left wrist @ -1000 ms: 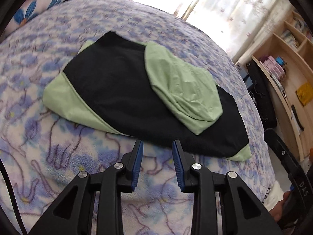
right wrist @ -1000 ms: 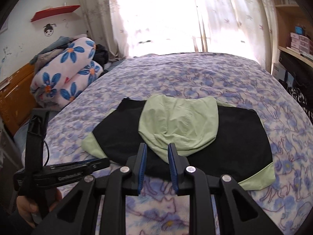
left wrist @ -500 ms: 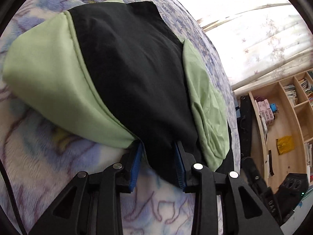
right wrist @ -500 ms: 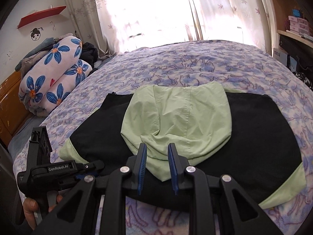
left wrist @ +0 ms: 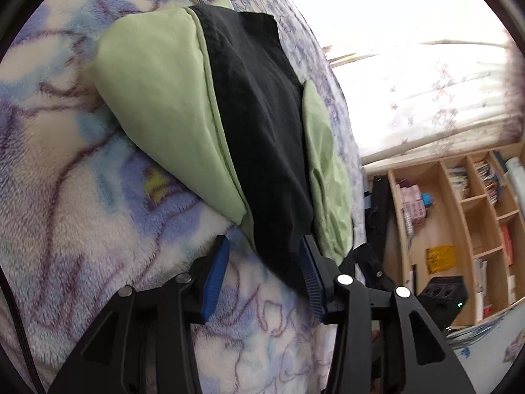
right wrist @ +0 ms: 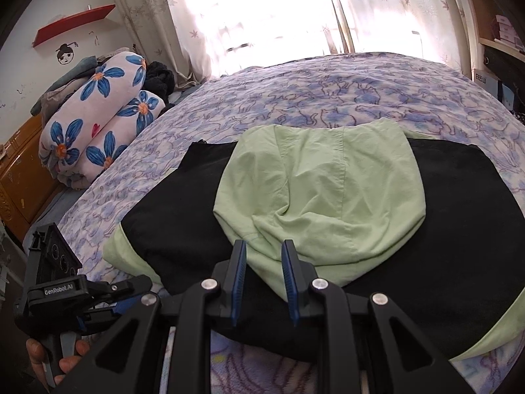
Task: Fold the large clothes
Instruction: 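Grasp the edge of the folded black body with both tools, then lift the black body with both tools and fold it over onto itself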
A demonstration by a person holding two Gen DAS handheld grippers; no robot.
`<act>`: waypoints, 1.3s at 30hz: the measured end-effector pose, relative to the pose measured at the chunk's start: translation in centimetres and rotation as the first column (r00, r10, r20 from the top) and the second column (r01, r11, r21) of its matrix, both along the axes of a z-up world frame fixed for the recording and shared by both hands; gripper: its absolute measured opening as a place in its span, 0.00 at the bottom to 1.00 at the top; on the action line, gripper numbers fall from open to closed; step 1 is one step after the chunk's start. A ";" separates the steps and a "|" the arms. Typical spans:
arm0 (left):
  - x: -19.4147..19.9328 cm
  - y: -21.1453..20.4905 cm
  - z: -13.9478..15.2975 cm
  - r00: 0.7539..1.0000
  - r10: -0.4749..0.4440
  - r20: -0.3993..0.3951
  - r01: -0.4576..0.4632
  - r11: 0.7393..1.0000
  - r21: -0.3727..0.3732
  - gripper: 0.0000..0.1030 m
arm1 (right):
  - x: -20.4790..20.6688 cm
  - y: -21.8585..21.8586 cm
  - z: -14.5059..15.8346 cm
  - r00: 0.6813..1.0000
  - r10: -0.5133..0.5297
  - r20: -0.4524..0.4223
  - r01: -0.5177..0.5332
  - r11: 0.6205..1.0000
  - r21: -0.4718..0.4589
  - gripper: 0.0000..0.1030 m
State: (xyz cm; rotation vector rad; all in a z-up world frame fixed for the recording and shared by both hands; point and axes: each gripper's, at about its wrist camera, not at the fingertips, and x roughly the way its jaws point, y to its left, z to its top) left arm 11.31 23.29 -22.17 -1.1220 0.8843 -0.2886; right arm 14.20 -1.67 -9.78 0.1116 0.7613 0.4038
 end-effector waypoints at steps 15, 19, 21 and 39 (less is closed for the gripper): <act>5.9 1.1 0.8 0.985 0.150 0.082 -0.160 0.976 0.144 0.46 | -0.4 0.1 0.4 1.000 0.017 0.014 -0.017 1.000 -0.002 0.21; 7.1 2.3 1.5 0.973 0.211 0.097 -0.223 0.963 0.149 0.42 | 0.6 0.0 0.2 1.000 -0.016 0.014 0.016 0.999 -0.037 0.21; 7.7 2.5 2.3 0.969 0.223 0.105 -0.240 0.952 0.190 0.13 | 1.6 -0.1 0.1 0.999 -0.040 0.022 0.042 0.998 -0.055 0.21; 8.2 -15.5 19.1 0.875 -0.250 0.415 -0.151 0.675 0.723 0.06 | 6.6 -1.6 -5.3 0.983 -0.080 -0.164 0.084 0.996 0.017 0.13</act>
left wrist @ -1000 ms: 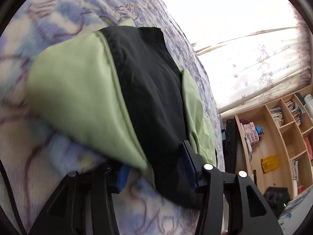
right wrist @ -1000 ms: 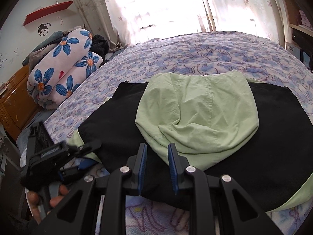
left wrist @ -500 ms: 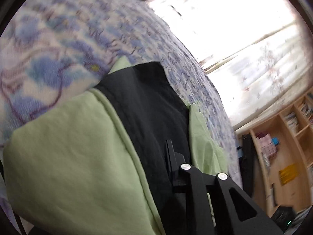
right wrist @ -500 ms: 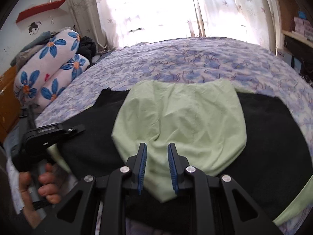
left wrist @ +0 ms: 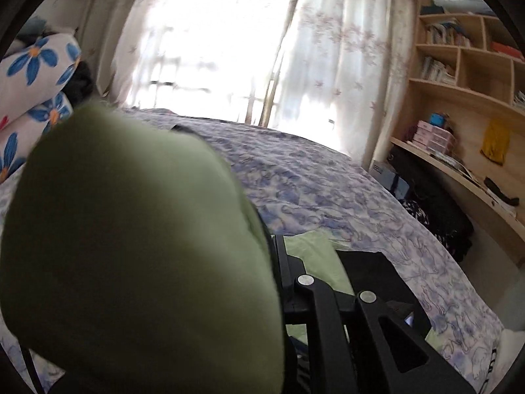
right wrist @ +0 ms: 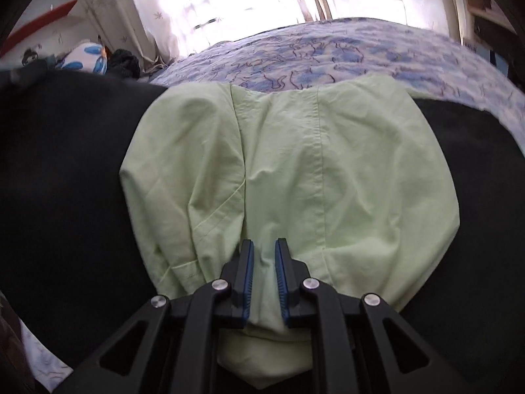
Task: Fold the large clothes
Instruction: 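Lift the black body with both tools and fold it over onto itself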
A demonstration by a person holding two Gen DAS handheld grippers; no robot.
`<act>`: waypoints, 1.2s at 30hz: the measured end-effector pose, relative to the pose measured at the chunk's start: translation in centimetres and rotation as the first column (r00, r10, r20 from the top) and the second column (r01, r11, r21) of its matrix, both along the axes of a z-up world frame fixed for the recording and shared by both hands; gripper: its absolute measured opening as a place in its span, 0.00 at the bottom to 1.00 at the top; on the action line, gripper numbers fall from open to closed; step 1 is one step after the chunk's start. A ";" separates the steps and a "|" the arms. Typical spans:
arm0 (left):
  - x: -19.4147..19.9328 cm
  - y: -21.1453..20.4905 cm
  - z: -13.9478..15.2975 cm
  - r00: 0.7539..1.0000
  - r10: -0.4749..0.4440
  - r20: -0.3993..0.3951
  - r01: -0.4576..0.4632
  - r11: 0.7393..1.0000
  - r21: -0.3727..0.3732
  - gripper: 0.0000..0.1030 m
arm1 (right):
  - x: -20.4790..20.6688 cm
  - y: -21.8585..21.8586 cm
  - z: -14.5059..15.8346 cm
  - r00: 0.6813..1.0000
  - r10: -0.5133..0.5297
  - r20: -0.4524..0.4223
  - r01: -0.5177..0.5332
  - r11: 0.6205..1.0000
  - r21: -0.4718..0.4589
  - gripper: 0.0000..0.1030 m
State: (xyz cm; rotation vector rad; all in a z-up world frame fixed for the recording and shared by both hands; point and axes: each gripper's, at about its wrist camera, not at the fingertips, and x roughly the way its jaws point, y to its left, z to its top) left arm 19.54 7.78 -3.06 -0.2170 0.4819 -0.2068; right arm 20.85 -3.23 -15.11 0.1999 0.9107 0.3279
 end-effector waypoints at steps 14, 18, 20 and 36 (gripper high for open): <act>1.8 -20.9 -6.8 0.897 -0.374 -0.236 0.416 0.895 0.159 0.09 | -9.0 -19.0 5.1 0.892 -0.451 0.020 0.451 0.893 -0.006 0.13; 3.5 -21.8 -12.7 0.835 -0.348 -0.426 0.414 0.908 0.070 0.10 | -9.9 -21.4 3.0 0.881 -0.469 -0.066 0.471 0.882 0.025 0.13; 3.8 -21.0 -12.7 0.831 -0.354 -0.430 0.400 0.916 0.018 0.10 | -10.4 -21.6 2.4 0.885 -0.459 -0.080 0.462 0.886 0.032 0.13; 3.9 -23.7 -11.3 0.847 -0.308 -0.432 0.331 0.943 -0.024 0.16 | -12.0 -23.7 3.0 0.880 -0.471 -0.059 0.474 0.879 0.047 0.12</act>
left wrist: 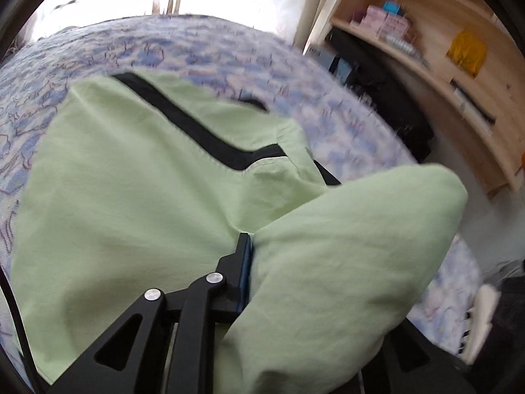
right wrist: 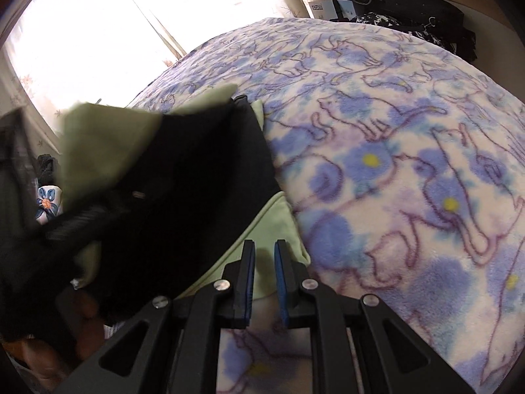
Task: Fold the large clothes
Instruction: 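Lift the black body with both tools and fold it over onto itself, then release both tools and smooth the folded green bundle flat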
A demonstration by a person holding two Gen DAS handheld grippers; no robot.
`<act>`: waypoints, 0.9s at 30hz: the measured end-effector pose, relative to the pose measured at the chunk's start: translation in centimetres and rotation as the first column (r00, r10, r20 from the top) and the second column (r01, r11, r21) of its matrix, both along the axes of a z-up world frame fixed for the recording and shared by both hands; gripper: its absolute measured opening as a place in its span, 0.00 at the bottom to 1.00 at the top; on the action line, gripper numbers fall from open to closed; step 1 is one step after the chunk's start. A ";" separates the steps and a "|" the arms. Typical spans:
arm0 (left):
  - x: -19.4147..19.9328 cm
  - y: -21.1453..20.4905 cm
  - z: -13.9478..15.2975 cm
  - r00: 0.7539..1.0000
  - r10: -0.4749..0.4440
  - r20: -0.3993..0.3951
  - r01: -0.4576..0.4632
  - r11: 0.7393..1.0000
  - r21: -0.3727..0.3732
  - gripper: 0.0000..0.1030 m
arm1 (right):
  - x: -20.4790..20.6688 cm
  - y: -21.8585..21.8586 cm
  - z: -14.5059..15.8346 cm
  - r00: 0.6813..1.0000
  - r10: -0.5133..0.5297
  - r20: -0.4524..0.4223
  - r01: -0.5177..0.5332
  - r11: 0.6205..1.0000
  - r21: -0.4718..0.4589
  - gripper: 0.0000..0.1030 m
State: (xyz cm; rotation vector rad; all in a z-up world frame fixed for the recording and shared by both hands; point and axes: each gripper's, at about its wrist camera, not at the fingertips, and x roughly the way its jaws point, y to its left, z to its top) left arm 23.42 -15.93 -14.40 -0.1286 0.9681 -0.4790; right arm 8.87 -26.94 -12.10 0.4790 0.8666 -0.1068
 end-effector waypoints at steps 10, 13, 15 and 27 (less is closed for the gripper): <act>-1.9 3.2 2.6 0.982 -0.124 -0.143 0.088 0.969 -0.232 0.87 | -1.5 -1.0 2.6 1.000 -0.015 0.022 0.016 0.999 -0.041 0.17; -3.3 5.5 4.4 0.989 -0.092 -0.113 0.061 0.965 -0.253 0.87 | -2.2 -1.2 4.2 0.998 -0.014 0.059 0.015 1.000 -0.024 0.19; -4.2 7.8 5.5 0.996 -0.041 -0.076 0.020 0.966 -0.256 0.87 | -2.2 -1.2 5.3 0.996 -0.005 0.084 0.007 1.000 -0.017 0.25; -4.5 16.3 2.4 0.980 0.194 -0.051 -0.194 0.981 -0.001 0.83 | 5.5 1.7 4.4 0.975 0.208 -0.077 -0.210 0.978 -0.011 0.36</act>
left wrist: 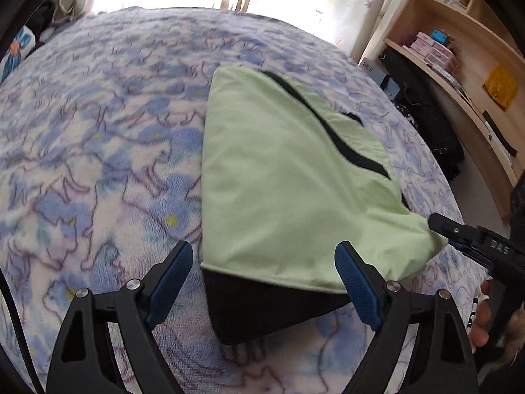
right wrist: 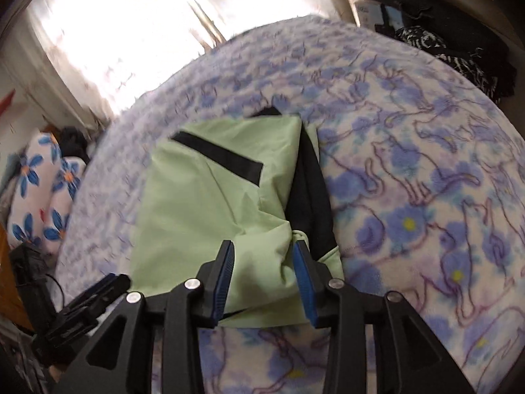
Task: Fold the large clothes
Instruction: 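Release both tools and smooth the folded green bundle flat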
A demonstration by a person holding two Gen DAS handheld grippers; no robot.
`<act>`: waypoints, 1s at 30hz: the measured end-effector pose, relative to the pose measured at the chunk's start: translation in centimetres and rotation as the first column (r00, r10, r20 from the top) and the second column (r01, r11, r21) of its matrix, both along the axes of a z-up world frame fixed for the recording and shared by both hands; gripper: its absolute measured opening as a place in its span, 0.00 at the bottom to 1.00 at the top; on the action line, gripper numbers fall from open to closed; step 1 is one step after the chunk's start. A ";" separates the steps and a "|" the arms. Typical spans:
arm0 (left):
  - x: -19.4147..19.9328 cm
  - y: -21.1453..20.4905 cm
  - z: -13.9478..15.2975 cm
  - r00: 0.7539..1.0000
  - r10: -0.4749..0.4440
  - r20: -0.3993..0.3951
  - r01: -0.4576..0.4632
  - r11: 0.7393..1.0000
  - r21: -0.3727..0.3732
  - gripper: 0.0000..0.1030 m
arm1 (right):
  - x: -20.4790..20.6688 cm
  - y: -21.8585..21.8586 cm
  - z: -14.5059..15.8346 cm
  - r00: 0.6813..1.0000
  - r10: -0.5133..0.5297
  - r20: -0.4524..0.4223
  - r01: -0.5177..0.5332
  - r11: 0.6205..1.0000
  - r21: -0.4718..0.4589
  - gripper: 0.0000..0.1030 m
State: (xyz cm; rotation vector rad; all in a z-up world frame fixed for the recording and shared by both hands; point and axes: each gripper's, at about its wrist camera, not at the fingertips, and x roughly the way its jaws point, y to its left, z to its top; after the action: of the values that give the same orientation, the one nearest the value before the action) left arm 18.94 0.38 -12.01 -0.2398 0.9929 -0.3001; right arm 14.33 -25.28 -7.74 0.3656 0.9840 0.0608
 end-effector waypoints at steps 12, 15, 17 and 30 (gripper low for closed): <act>0.5 0.0 -2.6 1.000 0.004 -0.003 -0.005 1.000 -0.028 0.57 | -1.6 -0.6 0.3 0.992 0.023 0.124 -0.029 0.999 0.044 0.08; 0.6 -0.4 -2.9 1.000 -0.013 0.011 0.013 1.000 -0.022 0.55 | -2.2 -1.6 -1.9 0.996 -0.028 0.088 0.025 0.999 0.038 0.07; 0.9 -1.0 -3.5 1.000 -0.019 0.002 0.019 1.000 -0.009 0.55 | -1.7 -2.2 -5.2 0.998 -0.057 0.019 0.056 0.997 0.046 0.07; 0.6 -1.5 -3.7 1.000 -0.008 0.002 0.008 1.000 -0.009 0.56 | 4.3 -4.3 -2.0 0.994 -0.099 0.049 0.091 0.985 0.148 0.30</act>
State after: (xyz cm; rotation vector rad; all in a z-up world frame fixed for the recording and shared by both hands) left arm 19.49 -1.11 -15.74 -0.2438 0.9907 -0.3125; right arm 18.64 -29.60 -9.75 0.5418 0.9077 0.0561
